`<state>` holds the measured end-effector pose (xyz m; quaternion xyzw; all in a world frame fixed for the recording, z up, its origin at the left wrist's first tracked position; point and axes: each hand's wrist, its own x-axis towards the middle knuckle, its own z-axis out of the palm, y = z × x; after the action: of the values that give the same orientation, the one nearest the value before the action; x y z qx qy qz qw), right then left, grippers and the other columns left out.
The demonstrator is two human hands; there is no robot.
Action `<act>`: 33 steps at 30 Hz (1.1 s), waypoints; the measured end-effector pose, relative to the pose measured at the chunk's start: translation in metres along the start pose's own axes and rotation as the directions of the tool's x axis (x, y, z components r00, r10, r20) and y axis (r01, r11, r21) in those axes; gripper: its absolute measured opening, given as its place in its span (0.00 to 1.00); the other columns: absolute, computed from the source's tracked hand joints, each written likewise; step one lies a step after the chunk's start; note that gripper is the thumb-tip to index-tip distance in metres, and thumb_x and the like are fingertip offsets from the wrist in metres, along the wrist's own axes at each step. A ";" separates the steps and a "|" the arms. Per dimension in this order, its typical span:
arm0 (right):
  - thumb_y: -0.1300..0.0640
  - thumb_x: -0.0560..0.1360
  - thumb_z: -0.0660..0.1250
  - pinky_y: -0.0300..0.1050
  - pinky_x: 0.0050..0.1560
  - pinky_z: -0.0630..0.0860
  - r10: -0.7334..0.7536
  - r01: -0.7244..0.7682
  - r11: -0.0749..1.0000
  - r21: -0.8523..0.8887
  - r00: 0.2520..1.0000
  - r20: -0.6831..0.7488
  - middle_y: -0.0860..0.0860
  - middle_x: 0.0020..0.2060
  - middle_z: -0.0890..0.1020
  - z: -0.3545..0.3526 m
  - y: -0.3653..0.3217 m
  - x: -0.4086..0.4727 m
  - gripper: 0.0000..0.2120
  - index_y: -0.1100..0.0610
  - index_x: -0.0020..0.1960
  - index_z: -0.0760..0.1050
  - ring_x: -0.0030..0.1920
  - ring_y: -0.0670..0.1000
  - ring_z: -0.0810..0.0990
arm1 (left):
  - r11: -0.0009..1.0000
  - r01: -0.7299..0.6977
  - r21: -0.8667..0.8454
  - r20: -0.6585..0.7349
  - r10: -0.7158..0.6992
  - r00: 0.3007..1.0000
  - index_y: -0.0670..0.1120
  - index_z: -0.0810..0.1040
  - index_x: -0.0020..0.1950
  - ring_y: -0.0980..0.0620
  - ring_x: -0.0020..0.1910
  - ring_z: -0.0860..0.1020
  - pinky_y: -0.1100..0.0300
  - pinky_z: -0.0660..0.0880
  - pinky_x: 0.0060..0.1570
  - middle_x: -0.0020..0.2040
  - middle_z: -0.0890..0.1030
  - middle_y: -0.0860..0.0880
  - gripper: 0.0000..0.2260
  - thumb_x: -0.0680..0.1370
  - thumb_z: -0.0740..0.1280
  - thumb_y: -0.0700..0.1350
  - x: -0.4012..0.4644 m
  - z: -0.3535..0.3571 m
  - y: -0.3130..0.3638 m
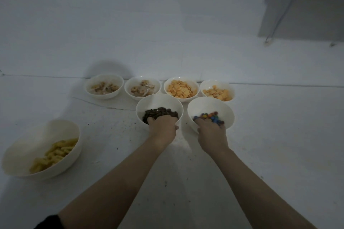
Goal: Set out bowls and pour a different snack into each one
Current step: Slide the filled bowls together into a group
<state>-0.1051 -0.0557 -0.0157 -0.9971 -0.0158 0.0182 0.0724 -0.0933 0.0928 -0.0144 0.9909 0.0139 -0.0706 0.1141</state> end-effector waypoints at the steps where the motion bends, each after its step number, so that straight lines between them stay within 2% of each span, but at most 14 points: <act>1: 0.65 0.79 0.60 0.58 0.72 0.62 -0.015 0.015 1.000 0.008 1.000 -0.018 0.51 0.66 0.77 0.003 0.002 0.003 0.25 0.47 0.73 0.68 0.66 0.56 0.74 | 1.000 -0.014 -0.004 -0.021 0.014 1.000 0.51 0.78 0.57 0.45 0.57 0.76 0.42 0.59 0.64 0.53 0.81 0.52 0.08 0.82 0.60 0.48 0.003 0.002 0.001; 5: 0.63 0.80 0.60 0.59 0.73 0.63 -0.045 0.047 0.998 0.029 0.996 -0.073 0.49 0.64 0.79 0.014 0.011 0.011 0.23 0.46 0.72 0.70 0.64 0.54 0.76 | 0.998 -0.067 0.011 -0.155 0.068 0.986 0.52 0.78 0.55 0.47 0.54 0.78 0.44 0.61 0.59 0.51 0.80 0.52 0.09 0.82 0.59 0.50 0.005 0.012 0.006; 9: 0.61 0.81 0.61 0.60 0.74 0.63 -0.044 0.047 0.998 0.032 0.995 -0.086 0.48 0.63 0.80 0.015 0.014 0.012 0.21 0.46 0.71 0.71 0.64 0.53 0.77 | 0.998 -0.060 0.014 -0.205 0.062 0.977 0.52 0.78 0.55 0.48 0.53 0.78 0.45 0.62 0.58 0.52 0.80 0.53 0.09 0.82 0.59 0.50 0.005 0.015 0.010; 13: 0.59 0.79 0.63 0.58 0.68 0.69 -0.093 0.103 0.994 0.046 0.980 -0.178 0.49 0.60 0.81 0.004 0.007 0.007 0.17 0.50 0.66 0.74 0.61 0.54 0.78 | 0.998 -0.059 -0.004 -0.269 0.056 0.962 0.53 0.77 0.55 0.49 0.55 0.75 0.47 0.63 0.56 0.52 0.79 0.54 0.08 0.80 0.60 0.51 0.000 0.014 0.009; 15: 0.58 0.79 0.62 0.56 0.64 0.71 -0.138 0.171 0.978 0.123 0.962 -0.237 0.50 0.59 0.81 -0.004 -0.001 0.002 0.15 0.51 0.64 0.75 0.60 0.55 0.78 | 0.993 -0.076 -0.086 -0.368 0.039 0.929 0.53 0.78 0.56 0.50 0.56 0.75 0.48 0.64 0.55 0.53 0.79 0.55 0.10 0.78 0.63 0.51 -0.010 0.013 0.007; 17: 0.57 0.79 0.62 0.56 0.62 0.74 -0.191 0.248 0.938 0.240 0.952 -0.237 0.50 0.57 0.82 -0.012 -0.012 -0.003 0.13 0.51 0.62 0.77 0.58 0.54 0.79 | 0.986 -0.053 -0.158 -0.443 -0.023 0.896 0.53 0.78 0.59 0.51 0.57 0.75 0.49 0.65 0.56 0.55 0.79 0.56 0.12 0.76 0.64 0.51 -0.025 0.006 0.003; 20: 0.56 0.78 0.62 0.53 0.56 0.77 -0.297 0.357 0.846 0.396 0.932 -0.205 0.49 0.54 0.83 -0.019 -0.034 -0.014 0.12 0.52 0.61 0.78 0.54 0.51 0.80 | 0.972 0.029 -0.232 -0.472 -0.138 0.871 0.54 0.76 0.61 0.51 0.59 0.73 0.51 0.65 0.58 0.58 0.78 0.55 0.12 0.77 0.64 0.50 -0.053 -0.008 -0.011; 22: 0.55 0.78 0.63 0.50 0.53 0.77 -0.386 0.434 0.788 0.436 0.901 -0.200 0.47 0.52 0.83 -0.018 -0.049 -0.022 0.12 0.51 0.60 0.78 0.52 0.49 0.79 | 0.961 0.088 -0.261 -0.485 -0.209 0.849 0.54 0.76 0.62 0.50 0.60 0.72 0.52 0.65 0.56 0.59 0.76 0.54 0.13 0.78 0.63 0.50 -0.073 -0.015 -0.026; 24: 0.56 0.79 0.63 0.47 0.52 0.76 -0.443 0.475 0.746 0.467 0.877 -0.184 0.46 0.52 0.81 -0.017 -0.060 -0.028 0.12 0.51 0.60 0.78 0.52 0.48 0.78 | 0.945 0.165 -0.284 -0.515 -0.295 0.805 0.53 0.75 0.62 0.49 0.61 0.71 0.51 0.65 0.56 0.60 0.75 0.52 0.13 0.77 0.64 0.50 -0.092 -0.020 -0.043; 26: 0.56 0.78 0.63 0.48 0.54 0.75 -0.496 0.502 0.709 0.495 0.854 -0.156 0.47 0.53 0.80 -0.012 -0.075 -0.030 0.12 0.51 0.60 0.78 0.53 0.49 0.76 | 0.905 0.315 -0.287 -0.525 -0.423 0.739 0.52 0.74 0.64 0.46 0.64 0.69 0.47 0.66 0.58 0.63 0.74 0.50 0.15 0.78 0.64 0.51 -0.111 -0.021 -0.066; 30: 0.56 0.78 0.64 0.53 0.59 0.73 -0.555 0.537 0.688 0.488 0.823 -0.121 0.51 0.56 0.80 -0.001 -0.106 -0.028 0.12 0.52 0.61 0.77 0.58 0.55 0.75 | 0.758 0.586 -0.285 -0.357 -0.652 0.669 0.50 0.66 0.73 0.43 0.71 0.61 0.43 0.59 0.66 0.71 0.66 0.45 0.21 0.81 0.59 0.53 -0.130 -0.012 -0.116; 33: 0.56 0.78 0.64 0.54 0.61 0.70 -0.546 0.537 0.704 0.465 0.828 -0.128 0.51 0.59 0.78 0.004 -0.126 -0.027 0.12 0.52 0.62 0.76 0.61 0.55 0.73 | 0.691 0.667 -0.278 -0.250 -0.722 0.645 0.48 0.60 0.76 0.43 0.74 0.58 0.43 0.56 0.68 0.75 0.63 0.45 0.22 0.83 0.54 0.53 -0.135 0.000 -0.146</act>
<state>-0.1361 0.0684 -0.0007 -0.8975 -0.3032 0.0092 0.3200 -0.2329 0.2338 -0.0279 0.8927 0.4190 0.0643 0.1532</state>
